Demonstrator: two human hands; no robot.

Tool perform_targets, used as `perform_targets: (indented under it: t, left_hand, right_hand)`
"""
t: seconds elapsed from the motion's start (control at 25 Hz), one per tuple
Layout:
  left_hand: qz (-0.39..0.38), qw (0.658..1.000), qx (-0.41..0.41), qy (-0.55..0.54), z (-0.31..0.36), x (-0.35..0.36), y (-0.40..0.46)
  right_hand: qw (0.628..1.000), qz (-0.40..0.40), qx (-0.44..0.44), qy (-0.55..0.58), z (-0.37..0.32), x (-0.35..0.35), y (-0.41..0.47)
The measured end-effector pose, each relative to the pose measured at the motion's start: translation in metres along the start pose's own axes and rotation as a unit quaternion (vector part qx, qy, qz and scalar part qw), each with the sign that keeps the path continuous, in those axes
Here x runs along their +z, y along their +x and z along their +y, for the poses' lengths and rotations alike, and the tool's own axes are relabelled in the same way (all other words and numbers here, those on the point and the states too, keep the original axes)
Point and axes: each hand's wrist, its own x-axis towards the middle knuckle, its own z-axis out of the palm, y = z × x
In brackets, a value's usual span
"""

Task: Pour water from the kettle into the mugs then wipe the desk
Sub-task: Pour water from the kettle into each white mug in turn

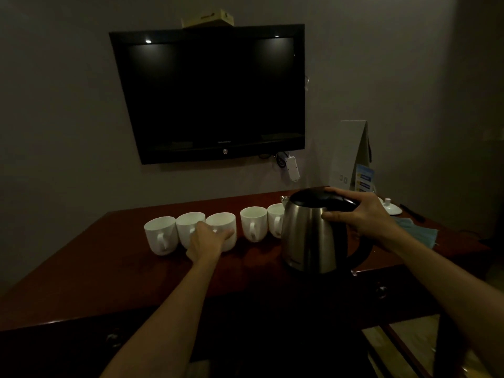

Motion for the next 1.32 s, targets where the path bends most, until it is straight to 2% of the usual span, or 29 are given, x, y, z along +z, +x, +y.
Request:
perform_targets:
  t: [0.16, 0.32, 0.44, 0.76, 1.08, 1.32]
  left_hand:
    - [-0.026, 0.997, 0.055, 0.05, -0.016, -0.017, 0.007]
    - [-0.038, 0.993, 0.094, 0.055, -0.029, -0.027, 0.003]
    - [-0.075, 0.99, 0.115, 0.039, -0.034, -0.028, 0.0]
    - [-0.171, 0.971, 0.163, 0.028, -0.022, -0.029, -0.011]
    - [-0.154, 0.971, 0.172, 0.057, -0.028, -0.029, -0.005]
    - [-0.164, 0.969, 0.17, 0.076, -0.027, -0.031, 0.003]
  right_hand:
    - [0.999, -0.035, 0.015, 0.012, -0.008, -0.002, -0.004]
    - [0.998, -0.045, 0.021, 0.039, -0.012, -0.002, -0.005]
    - [0.998, -0.061, 0.027, 0.021, -0.02, -0.001, 0.0]
    - [0.98, -0.184, 0.055, -0.056, -0.057, 0.008, 0.031]
    - [0.959, -0.246, 0.042, -0.132, -0.079, 0.029, 0.064]
    - [0.95, -0.256, 0.055, -0.169, -0.096, 0.043, 0.072]
